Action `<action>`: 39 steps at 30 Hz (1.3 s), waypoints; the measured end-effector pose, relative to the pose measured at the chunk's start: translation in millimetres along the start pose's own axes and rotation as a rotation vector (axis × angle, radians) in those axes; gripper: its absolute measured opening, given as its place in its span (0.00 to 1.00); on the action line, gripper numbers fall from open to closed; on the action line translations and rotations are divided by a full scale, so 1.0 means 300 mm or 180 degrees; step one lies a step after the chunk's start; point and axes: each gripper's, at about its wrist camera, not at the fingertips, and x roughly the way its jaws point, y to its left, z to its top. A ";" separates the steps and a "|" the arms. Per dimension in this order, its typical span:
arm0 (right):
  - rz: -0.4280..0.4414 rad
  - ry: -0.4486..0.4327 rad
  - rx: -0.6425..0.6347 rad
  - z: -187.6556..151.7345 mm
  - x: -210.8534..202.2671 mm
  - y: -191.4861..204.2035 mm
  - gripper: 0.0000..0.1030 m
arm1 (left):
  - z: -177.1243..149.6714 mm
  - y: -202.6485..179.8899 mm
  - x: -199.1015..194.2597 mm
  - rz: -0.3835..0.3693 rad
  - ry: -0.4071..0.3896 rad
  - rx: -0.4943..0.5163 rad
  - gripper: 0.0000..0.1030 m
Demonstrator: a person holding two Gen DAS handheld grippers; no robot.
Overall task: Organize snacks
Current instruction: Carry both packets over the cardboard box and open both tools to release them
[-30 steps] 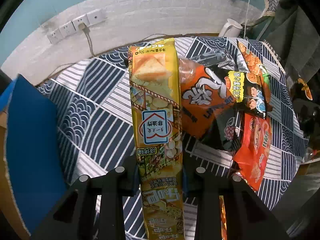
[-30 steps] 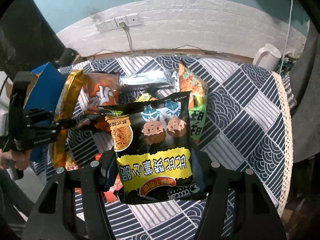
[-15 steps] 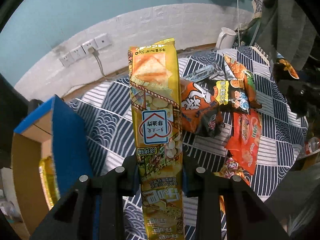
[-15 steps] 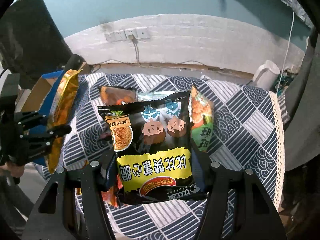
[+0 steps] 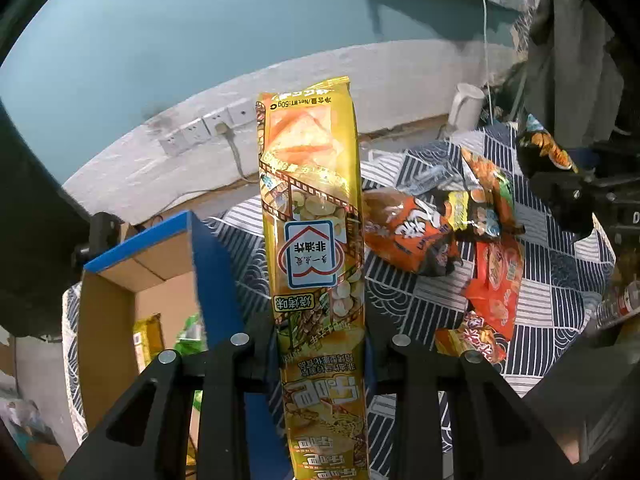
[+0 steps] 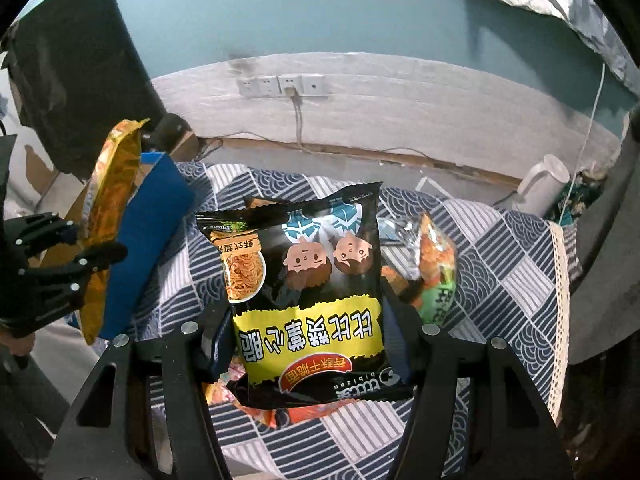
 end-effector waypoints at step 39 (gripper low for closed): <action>0.0589 0.0232 -0.0808 0.222 0.220 0.687 0.60 | -0.225 0.615 -0.061 0.0508 -0.0009 -0.0587 0.31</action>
